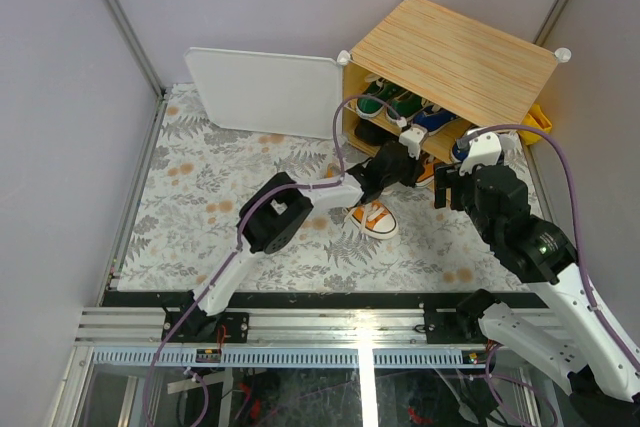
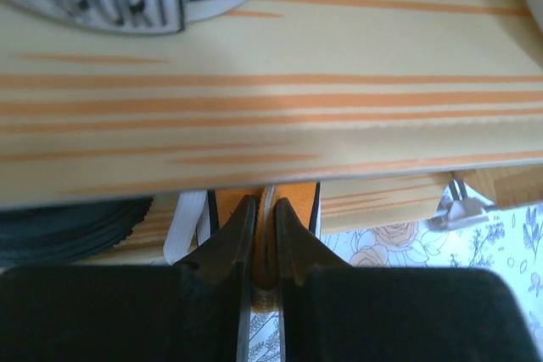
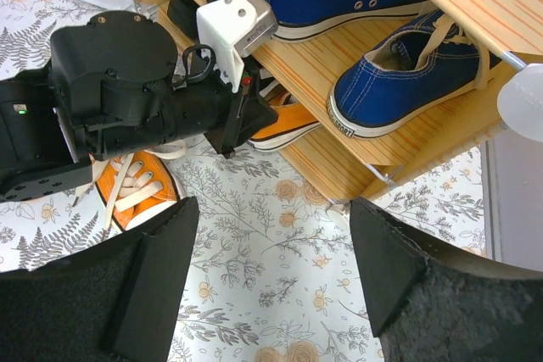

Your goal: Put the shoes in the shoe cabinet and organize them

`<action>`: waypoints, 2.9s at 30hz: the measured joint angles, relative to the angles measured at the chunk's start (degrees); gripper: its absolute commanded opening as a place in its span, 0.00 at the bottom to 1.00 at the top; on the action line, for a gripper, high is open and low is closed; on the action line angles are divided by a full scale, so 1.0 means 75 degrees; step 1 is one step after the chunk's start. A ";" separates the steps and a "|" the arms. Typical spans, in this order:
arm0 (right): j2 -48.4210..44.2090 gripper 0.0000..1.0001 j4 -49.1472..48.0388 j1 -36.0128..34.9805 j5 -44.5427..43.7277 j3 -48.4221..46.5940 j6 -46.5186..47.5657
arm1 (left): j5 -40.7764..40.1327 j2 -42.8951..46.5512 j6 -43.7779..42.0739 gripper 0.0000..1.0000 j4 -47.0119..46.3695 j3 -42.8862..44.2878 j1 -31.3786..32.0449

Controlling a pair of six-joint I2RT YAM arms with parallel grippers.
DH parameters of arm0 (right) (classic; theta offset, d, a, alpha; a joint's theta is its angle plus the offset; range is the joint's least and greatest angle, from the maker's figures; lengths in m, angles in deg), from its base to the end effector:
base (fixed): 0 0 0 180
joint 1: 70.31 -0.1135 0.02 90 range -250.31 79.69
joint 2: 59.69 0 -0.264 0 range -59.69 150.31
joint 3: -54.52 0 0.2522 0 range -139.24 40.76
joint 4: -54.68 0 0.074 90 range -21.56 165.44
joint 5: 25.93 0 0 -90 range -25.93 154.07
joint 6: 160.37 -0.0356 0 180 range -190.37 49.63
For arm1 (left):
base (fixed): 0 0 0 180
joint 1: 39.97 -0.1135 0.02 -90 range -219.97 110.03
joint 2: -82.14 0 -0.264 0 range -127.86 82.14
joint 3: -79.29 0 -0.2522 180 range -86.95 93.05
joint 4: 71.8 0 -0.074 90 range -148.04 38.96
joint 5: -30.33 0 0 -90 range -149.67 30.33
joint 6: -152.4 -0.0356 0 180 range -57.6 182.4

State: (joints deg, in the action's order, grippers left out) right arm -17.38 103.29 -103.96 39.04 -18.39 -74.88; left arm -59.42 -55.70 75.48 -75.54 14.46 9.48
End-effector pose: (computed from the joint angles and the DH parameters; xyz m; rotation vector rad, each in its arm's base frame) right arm 0.1273 0.0666 0.3867 -0.1749 1.8468 0.0507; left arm 0.3588 -0.4196 0.1579 0.6182 1.8721 -0.7345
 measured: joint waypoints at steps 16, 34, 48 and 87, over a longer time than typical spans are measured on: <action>0.0157 0.78 0.0003 0.0000 -0.0006 0.0026 0.0000 | -0.1687 -0.0105 0.1370 0.00 -0.0842 -0.0090 0.0178; 0.0274 0.78 0.0003 0.0000 -0.0117 0.0079 0.0000 | -0.2110 -0.1026 0.0822 0.09 -0.0332 0.1349 0.0315; 0.0119 0.78 0.0111 0.0000 -0.0117 0.0087 -0.0017 | -0.3252 -0.0061 0.0985 0.85 -0.0828 -0.0291 0.0134; 0.1099 0.71 -0.0901 -0.0015 0.2282 0.2929 -0.2229 | -0.2486 0.5694 0.1166 0.97 0.0239 -0.6333 -0.1282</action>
State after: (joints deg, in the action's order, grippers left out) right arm -9.14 96.54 -104.07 56.15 3.57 -91.60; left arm -78.06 -12.99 84.22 -73.75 -33.04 -0.14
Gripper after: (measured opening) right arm 0.702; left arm 0.981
